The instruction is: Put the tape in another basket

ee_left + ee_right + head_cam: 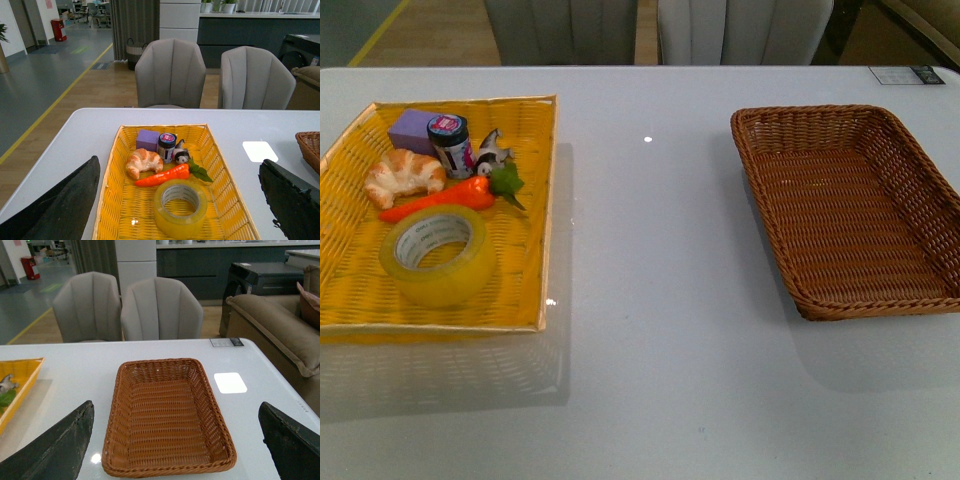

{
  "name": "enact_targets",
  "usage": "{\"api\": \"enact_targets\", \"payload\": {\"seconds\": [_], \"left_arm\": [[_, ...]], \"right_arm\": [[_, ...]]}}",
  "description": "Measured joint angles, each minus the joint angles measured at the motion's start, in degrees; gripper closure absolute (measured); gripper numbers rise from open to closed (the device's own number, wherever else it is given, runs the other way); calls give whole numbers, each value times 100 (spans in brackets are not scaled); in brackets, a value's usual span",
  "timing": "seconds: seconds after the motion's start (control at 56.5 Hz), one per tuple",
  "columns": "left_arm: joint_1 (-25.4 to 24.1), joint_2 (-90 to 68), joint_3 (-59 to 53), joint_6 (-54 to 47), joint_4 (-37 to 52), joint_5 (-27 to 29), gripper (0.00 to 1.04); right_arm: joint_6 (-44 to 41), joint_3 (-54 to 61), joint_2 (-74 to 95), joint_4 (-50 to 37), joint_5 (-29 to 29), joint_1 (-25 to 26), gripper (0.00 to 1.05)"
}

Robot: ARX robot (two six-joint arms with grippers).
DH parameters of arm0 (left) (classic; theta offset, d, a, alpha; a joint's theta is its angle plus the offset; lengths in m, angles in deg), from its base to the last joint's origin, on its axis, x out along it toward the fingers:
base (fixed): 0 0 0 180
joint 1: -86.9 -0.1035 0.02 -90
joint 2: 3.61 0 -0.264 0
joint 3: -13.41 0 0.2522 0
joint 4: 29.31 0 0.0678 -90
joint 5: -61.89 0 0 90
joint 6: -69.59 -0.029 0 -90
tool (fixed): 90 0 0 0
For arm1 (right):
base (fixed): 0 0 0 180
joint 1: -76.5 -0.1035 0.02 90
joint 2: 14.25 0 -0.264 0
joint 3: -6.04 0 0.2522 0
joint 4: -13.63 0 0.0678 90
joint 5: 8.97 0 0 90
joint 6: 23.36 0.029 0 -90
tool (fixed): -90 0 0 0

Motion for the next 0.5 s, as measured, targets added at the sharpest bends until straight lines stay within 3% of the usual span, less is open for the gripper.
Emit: {"api": "enact_targets", "payload": {"seconds": [0.496], "left_arm": [[0,0,0,2,0,0,9]], "right_arm": [[0,0,0,0,0,0,9]]}}
